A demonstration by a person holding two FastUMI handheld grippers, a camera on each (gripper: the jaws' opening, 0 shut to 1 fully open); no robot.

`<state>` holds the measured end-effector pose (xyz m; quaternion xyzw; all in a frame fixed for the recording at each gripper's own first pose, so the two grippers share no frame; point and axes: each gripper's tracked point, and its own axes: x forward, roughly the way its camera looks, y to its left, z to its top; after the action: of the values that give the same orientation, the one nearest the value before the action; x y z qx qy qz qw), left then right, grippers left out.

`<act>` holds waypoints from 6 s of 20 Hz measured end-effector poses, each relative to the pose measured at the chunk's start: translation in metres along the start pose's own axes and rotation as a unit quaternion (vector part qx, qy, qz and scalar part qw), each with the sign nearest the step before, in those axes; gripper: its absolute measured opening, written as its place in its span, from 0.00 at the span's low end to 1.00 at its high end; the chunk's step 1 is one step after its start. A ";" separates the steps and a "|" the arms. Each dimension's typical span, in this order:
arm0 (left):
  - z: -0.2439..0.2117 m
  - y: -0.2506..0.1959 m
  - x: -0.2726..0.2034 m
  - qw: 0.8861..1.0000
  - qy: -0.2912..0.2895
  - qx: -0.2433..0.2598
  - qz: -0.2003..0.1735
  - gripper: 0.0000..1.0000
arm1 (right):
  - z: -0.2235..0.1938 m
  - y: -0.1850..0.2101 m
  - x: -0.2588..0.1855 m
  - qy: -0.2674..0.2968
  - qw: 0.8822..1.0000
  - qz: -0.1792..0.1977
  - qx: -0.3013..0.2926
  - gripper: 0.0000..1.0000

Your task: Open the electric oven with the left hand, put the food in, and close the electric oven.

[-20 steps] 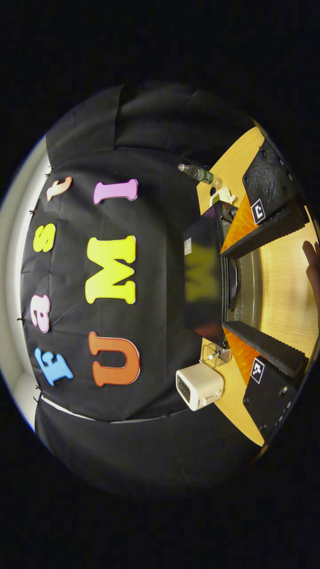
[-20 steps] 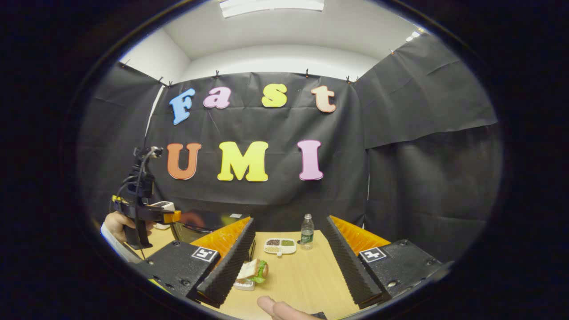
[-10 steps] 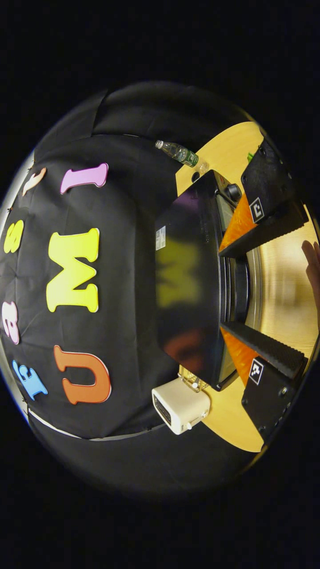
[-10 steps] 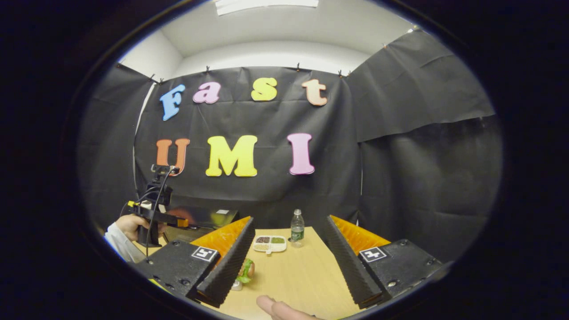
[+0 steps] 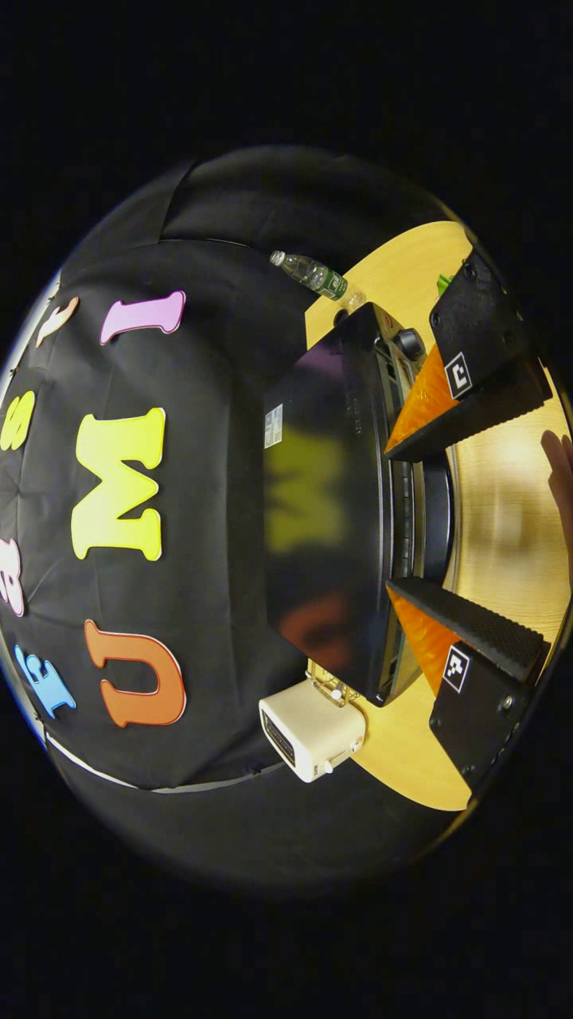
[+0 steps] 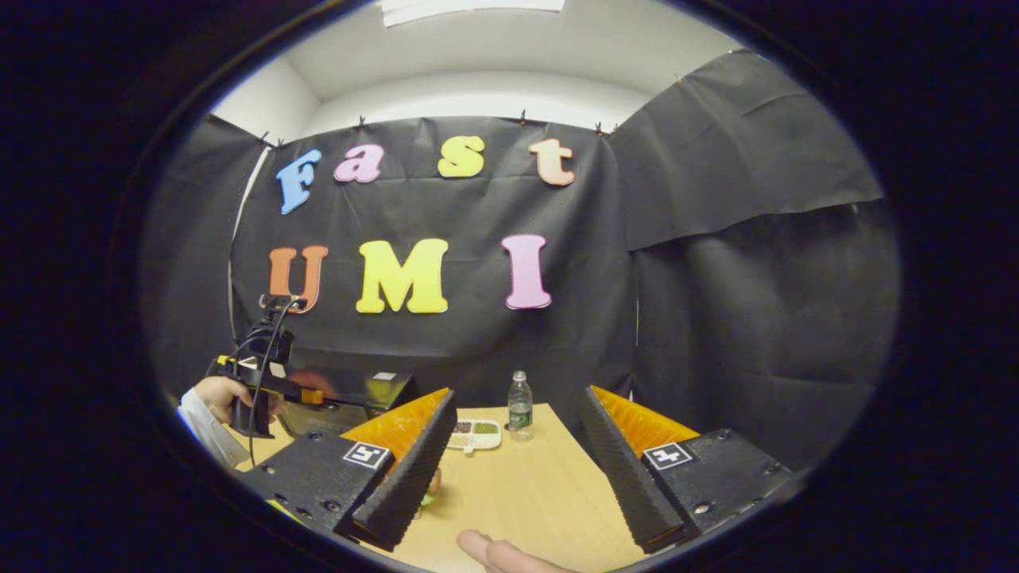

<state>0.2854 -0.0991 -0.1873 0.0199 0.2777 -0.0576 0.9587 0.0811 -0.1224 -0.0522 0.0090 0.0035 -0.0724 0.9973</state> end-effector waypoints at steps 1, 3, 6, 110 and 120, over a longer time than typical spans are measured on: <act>-0.003 0.000 -0.004 1.000 0.005 -0.001 0.000 0.97 | 0.001 0.000 -0.002 0.000 1.000 0.000 0.001 1.00; -0.011 -0.001 -0.013 1.000 0.011 0.000 0.000 0.97 | 0.002 0.002 -0.007 -0.001 1.000 0.003 0.002 1.00; -0.027 -0.003 -0.027 1.000 0.017 0.001 0.000 0.97 | 0.003 0.005 -0.015 -0.003 1.000 0.006 0.002 1.00; -0.045 0.087 -0.303 0.957 -0.290 -0.010 -0.009 0.97 | -0.213 0.366 0.110 0.260 0.785 0.229 0.514 0.39; -0.043 0.110 -0.300 0.957 -0.291 0.001 -0.011 0.96 | -0.241 0.424 0.259 0.183 0.849 0.161 0.469 0.41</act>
<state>0.0239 0.0428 -0.0622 0.0006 -0.0135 -0.0718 0.9973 0.3971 0.2644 -0.2879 0.4897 0.1502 0.0990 0.8531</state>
